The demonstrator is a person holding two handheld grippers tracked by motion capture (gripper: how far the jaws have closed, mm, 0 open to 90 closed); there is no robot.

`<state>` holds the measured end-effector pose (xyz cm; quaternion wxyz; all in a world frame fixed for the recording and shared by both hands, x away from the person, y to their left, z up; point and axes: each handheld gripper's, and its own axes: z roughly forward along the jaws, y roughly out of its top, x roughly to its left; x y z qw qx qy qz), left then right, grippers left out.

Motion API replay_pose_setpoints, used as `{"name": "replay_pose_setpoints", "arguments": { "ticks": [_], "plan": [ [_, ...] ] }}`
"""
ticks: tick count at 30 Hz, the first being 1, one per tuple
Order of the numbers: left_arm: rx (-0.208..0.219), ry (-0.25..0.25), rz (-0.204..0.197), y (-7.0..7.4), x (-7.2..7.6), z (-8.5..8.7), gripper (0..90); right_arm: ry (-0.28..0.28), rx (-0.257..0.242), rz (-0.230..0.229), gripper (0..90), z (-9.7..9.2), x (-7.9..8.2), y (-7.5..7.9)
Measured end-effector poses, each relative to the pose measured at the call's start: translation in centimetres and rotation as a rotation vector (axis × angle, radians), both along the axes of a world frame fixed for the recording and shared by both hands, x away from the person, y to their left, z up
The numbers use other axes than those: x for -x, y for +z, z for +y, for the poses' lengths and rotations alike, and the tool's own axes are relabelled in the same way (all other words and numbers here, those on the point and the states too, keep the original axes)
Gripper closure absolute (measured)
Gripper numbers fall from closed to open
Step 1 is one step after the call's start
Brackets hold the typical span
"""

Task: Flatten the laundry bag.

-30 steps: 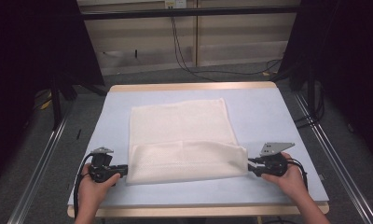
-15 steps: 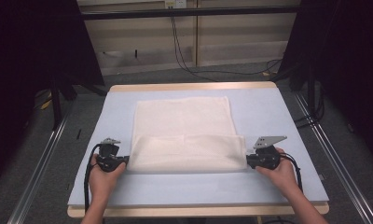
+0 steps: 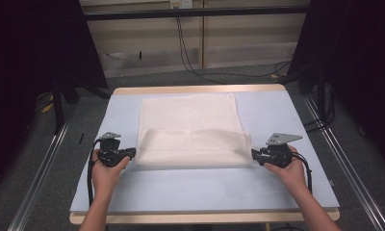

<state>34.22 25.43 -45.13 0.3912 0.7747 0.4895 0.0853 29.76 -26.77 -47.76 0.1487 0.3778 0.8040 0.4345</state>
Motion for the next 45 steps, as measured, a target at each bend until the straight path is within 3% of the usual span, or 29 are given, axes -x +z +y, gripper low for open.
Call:
{"name": "replay_pose_setpoints", "arguments": {
  "ticks": [2, 3, 4, 5, 9, 11, 13, 16, 20, 21, 24, 26, 27, 28, 29, 32, 34, 36, 38, 45],
  "plan": [
    [0.014, -0.025, -0.008, 0.2, 0.4, -0.3, 74.6, 0.024, -0.003, -0.008, 74.0, -0.2, 0.4, 0.1],
    [0.042, -0.075, 0.023, 0.1, 0.7, -0.4, 78.0, 0.039, -0.006, -0.007, 75.9, -0.2, 0.5, 0.1],
    [0.042, -0.084, 0.026, 0.0, 0.9, -0.5, 81.0, 0.074, -0.005, 0.008, 77.5, -0.2, 0.7, -0.1],
    [0.022, -0.102, 0.027, -0.2, 1.2, -0.7, 82.6, 0.081, -0.004, 0.01, 78.3, -0.2, 0.8, -0.2],
    [-0.005, -0.162, 0.099, -1.7, 2.0, -0.4, 90.0, 0.131, 0.036, 0.036, 83.6, -0.1, 1.4, -0.7],
    [-0.019, -0.145, 0.099, -2.1, 2.3, -0.2, 90.0, 0.146, 0.056, 0.032, 83.5, -0.1, 1.7, -0.8],
    [-0.01, -0.13, 0.099, -2.1, 2.5, 0.0, 90.0, 0.133, 0.055, 0.031, 83.3, -0.1, 1.8, -0.8],
    [-0.033, -0.113, 0.078, -1.9, 2.8, 0.1, 88.7, 0.121, 0.064, 0.028, 80.5, -0.2, 1.9, -0.8],
    [-0.044, -0.054, 0.071, -1.4, 3.2, 0.0, 73.9, 0.083, 0.052, 0.042, 72.3, -0.2, 2.1, -0.6],
    [-0.055, -0.022, 0.071, -1.3, 3.3, -0.1, 67.9, 0.076, 0.05, 0.039, 70.0, -0.3, 2.2, -0.6],
    [-0.111, 0.005, 0.076, -1.2, 3.5, 0.2, 57.7, 0.057, 0.015, 0.054, 63.6, -0.1, 2.3, -0.3],
    [-0.102, 0.01, 0.095, -1.2, 3.6, 0.4, 51.0, 0.057, 0.013, 0.069, 61.9, 0.1, 2.4, -0.3],
    [-0.083, 0.009, 0.126, -1.4, 3.7, 0.4, 48.1, 0.056, 0.015, 0.078, 61.4, 0.2, 2.5, -0.3],
    [-0.077, 0.017, 0.12, -1.5, 3.8, 0.3, 46.5, 0.05, 0.025, 0.089, 60.9, 0.4, 2.5, -0.4],
    [-0.089, 0.018, 0.106, -1.5, 3.9, 0.2, 48.0, 0.044, 0.031, 0.1, 62.1, 0.5, 2.5, -0.5],
    [-0.072, -0.011, 0.123, -1.6, 4.0, -0.4, 57.9, 0.046, 0.041, 0.121, 67.5, 0.9, 2.6, -0.6],
    [-0.108, -0.019, 0.113, -1.5, 4.0, -1.0, 63.0, 0.045, 0.053, 0.122, 73.3, 1.0, 2.6, -0.5],
    [-0.114, -0.02, 0.12, -1.5, 3.9, -1.3, 76.2, 0.05, 0.057, 0.121, 79.0, 1.1, 2.5, -0.5],
    [-0.125, -0.043, 0.128, -1.5, 3.5, -1.4, 83.8, 0.045, 0.061, 0.123, 82.3, 1.2, 2.4, -0.5],
    [-0.132, -0.013, 0.105, -1.4, 2.0, -1.2, 87.2, 0.043, 0.064, 0.09, 88.7, 1.5, 2.0, -0.4]
  ]
}}
